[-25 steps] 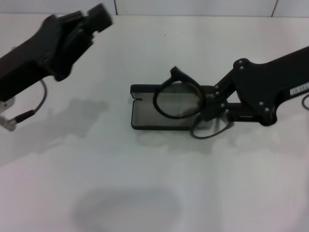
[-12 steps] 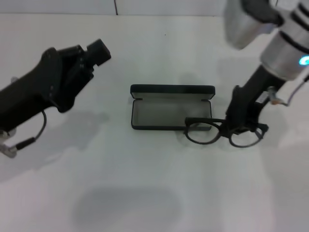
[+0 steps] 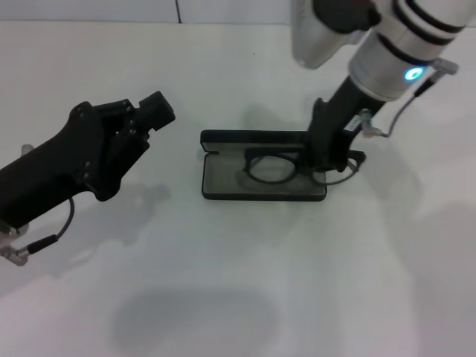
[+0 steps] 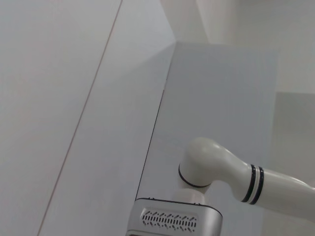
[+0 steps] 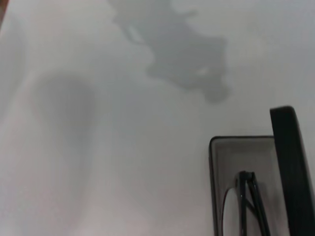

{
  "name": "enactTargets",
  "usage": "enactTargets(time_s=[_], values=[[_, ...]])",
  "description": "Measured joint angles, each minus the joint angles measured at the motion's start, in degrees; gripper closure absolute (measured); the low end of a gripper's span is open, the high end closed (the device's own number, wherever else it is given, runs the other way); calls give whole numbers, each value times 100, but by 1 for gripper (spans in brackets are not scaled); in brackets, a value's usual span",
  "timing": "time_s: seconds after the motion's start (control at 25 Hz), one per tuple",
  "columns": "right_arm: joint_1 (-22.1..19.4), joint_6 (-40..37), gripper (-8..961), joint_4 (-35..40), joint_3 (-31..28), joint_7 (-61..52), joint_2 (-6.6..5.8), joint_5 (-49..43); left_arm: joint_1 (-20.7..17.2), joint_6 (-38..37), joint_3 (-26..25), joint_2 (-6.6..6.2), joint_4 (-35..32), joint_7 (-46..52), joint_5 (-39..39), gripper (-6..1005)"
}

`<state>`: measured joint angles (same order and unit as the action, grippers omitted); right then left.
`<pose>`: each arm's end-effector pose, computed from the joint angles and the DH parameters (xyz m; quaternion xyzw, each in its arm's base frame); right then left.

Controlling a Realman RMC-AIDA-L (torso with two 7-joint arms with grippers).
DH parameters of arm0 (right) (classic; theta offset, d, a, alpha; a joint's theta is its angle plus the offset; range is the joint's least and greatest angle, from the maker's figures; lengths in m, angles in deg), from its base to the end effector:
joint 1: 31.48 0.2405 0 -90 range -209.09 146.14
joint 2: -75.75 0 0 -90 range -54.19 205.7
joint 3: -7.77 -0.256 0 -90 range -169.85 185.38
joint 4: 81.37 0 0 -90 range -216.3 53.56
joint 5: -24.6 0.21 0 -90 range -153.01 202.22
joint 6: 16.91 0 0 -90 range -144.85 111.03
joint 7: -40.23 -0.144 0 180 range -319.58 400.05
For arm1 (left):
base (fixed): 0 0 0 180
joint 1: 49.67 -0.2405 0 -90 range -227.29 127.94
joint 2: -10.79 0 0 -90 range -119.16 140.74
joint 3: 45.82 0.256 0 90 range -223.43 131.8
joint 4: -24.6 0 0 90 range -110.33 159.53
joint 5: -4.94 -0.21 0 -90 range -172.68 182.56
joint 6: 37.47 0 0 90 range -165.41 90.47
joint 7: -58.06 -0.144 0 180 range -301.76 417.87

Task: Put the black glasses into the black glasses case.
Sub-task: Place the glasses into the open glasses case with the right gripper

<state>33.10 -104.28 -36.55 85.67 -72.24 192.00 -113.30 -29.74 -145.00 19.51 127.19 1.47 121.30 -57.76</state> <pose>0.0856 0.4025 -0.0441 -0.9812 0.0084 -0.1929 0.0016 -0.2434 0.2617 0.0163 -0.8190 -0.1459 -0.5439 0.1102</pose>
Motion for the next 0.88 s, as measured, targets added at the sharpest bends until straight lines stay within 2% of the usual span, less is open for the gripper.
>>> enactTargets(time_s=[0.24, 0.88], values=[[237, 477, 891, -459, 406, 263, 3, 421, -31, -1, 36, 18, 44, -63, -108, 956], [357, 792, 886, -958, 558, 605, 3, 693, -87, -21, 23, 104, 180, -230, -217, 957]])
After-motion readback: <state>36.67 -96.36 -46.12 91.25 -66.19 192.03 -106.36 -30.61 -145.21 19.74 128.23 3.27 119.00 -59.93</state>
